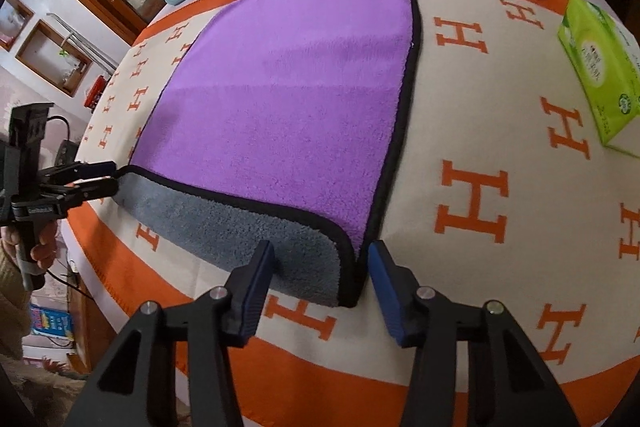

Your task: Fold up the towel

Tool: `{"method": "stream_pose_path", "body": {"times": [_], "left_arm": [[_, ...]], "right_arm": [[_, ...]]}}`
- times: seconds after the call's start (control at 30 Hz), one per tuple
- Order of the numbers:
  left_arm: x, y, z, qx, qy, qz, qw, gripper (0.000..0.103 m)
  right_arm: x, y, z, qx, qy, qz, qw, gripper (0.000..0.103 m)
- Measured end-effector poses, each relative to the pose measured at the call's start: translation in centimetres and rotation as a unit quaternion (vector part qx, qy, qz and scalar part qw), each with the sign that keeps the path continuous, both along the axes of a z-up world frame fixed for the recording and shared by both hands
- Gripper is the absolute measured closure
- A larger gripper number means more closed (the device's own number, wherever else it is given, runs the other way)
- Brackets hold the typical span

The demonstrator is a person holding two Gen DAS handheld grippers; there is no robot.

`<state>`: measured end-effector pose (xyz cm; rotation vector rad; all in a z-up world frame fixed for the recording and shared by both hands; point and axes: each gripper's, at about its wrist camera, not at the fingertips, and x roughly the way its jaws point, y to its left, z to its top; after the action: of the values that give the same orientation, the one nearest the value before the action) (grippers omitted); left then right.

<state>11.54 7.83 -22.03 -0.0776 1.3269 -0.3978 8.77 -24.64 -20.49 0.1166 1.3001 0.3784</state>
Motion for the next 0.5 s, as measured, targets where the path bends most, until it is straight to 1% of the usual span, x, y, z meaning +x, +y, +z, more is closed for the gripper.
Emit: {"method": "stream_pose_path", "body": {"times": [0.1, 0.17, 0.23, 0.3, 0.4, 0.47, 0.5], "left_arm": [[0.09, -0.34, -0.08, -0.005, 0.001, -0.01, 0.9999, 0.033], [0.1, -0.47, -0.06, -0.007, 0.001, -0.016, 0.9999, 0.037], [0.23, -0.47, -0.01, -0.011, 0.003, -0.02, 0.9997, 0.039], [0.44, -0.56, 0.04, -0.015, 0.005, -0.022, 0.9996, 0.04], [0.63, -0.38, 0.03, -0.02, 0.008, -0.024, 0.9995, 0.041], [0.81, -0.35, -0.12, -0.022, 0.013, -0.028, 0.9993, 0.045], [0.89, -0.3, -0.24, -0.022, 0.015, -0.029, 0.9992, 0.047]], "right_arm": [[0.25, 0.17, -0.07, 0.012, 0.007, 0.005, 1.0, 0.059], [0.39, 0.13, -0.21, 0.015, 0.01, 0.006, 1.0, 0.059], [0.56, 0.04, -0.43, 0.02, 0.016, 0.007, 1.0, 0.061], [0.79, -0.06, -0.76, 0.023, 0.023, 0.007, 0.999, 0.063], [0.96, -0.33, -0.91, 0.033, 0.028, 0.004, 0.999, 0.064], [1.0, -0.35, -0.96, 0.036, 0.029, 0.003, 0.999, 0.064], [0.99, -0.36, -0.96, 0.035, 0.029, 0.002, 0.999, 0.066]]}}
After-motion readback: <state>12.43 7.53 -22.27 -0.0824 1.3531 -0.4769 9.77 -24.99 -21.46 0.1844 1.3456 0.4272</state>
